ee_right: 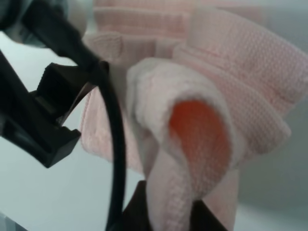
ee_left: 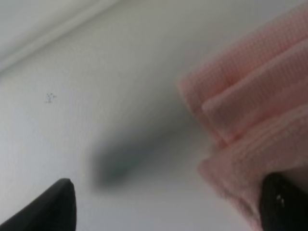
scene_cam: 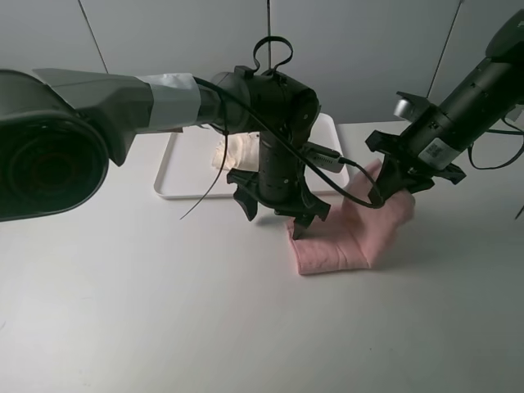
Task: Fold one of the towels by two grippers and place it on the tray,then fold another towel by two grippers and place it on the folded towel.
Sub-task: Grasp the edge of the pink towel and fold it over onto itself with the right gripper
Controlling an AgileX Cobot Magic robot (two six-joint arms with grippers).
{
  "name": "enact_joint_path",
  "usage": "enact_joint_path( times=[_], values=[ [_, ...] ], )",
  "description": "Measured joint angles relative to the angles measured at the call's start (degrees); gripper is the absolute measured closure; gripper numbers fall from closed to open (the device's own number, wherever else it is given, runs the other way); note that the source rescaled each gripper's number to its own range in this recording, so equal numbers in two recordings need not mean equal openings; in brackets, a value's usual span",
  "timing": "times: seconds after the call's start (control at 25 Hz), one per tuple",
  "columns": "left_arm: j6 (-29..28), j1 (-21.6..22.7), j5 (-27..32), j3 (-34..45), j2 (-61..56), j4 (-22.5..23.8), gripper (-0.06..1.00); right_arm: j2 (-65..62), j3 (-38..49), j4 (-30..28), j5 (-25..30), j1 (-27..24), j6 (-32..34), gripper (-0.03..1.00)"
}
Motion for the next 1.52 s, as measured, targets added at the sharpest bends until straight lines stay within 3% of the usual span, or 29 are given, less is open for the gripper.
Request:
enact_joint_path(
  times=[0.36,0.6,1.12,1.52],
  values=[
    [0.25,0.25,0.15,0.0,0.0,-0.55,-0.03,-0.21,2.92,2.52,-3.19,2.1,-0.25,0.9],
    [0.47,1.12,0.21,0.0,0.0,-2.37,-0.03,-0.33,10.79,14.39,-9.59,2.23,-8.3,0.9],
    [1.44,1.53,0.35,0.0,0.12,-4.06,-0.03,-0.44,17.14,36.2,-14.26,2.37,-22.16,0.9],
    [2.02,1.99,0.35,0.0,0.12,-5.2,-0.03,-0.44,18.77,41.23,-15.92,2.49,-27.06,0.9]
  ],
)
